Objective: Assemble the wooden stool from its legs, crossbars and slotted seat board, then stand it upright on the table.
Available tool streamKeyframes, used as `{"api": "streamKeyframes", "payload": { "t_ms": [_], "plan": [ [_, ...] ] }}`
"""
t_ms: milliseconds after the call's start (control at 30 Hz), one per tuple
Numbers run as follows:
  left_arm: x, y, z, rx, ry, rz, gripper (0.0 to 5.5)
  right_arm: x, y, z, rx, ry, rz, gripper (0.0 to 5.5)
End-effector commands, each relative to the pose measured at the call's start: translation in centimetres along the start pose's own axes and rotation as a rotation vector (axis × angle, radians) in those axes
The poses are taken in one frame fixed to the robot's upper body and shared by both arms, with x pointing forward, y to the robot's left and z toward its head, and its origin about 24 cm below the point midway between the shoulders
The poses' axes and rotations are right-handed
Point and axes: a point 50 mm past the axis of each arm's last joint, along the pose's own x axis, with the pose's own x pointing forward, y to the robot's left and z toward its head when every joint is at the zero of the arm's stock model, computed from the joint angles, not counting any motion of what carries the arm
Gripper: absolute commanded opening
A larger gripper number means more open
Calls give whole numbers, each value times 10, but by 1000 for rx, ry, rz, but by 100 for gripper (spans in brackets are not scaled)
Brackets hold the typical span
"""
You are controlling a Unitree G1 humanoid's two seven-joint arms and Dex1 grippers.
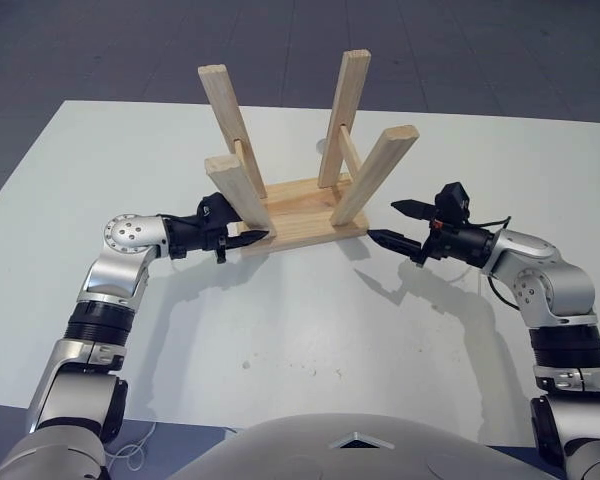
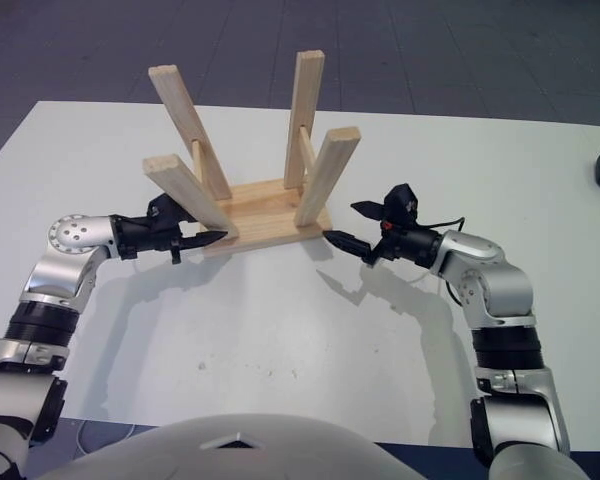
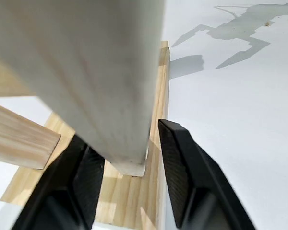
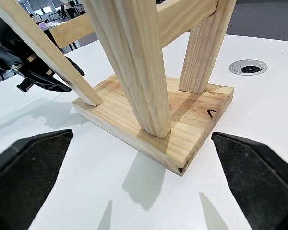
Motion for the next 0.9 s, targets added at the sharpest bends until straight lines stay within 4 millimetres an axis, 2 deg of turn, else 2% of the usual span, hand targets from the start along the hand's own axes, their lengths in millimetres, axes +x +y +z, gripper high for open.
{"api": "streamKeyframes", "payload": {
  "t_ms": [33,167,300,367,467,567,700,833,900],
  "plan": [
    [1,-2,2,15,-14,-8,117,2,2,-6,-5,25,5,540],
    [0,-6,-4,-25,-22,-21,104,3,2,-4,-8,19,11,540],
    [0,-11,0,-63,-56,-58,104,4,-7,7,-8,6,34,540],
    [1,-13,7,2,-60,-71,104,-1,-13,9,-8,10,24,540],
    [4,-28,14,197,-45,-112,104,-7,-20,8,-21,41,7,540],
    [5,-40,23,161,-81,-192,104,-12,-19,5,-9,77,55,540],
    [1,-26,33,61,-97,-182,104,-17,-12,11,37,110,199,540],
    [-2,-17,32,46,-74,-168,104,-21,-3,17,54,127,304,540],
    [-2,-15,30,37,-69,-164,104,-17,1,17,53,119,337,514]
  ]
}}
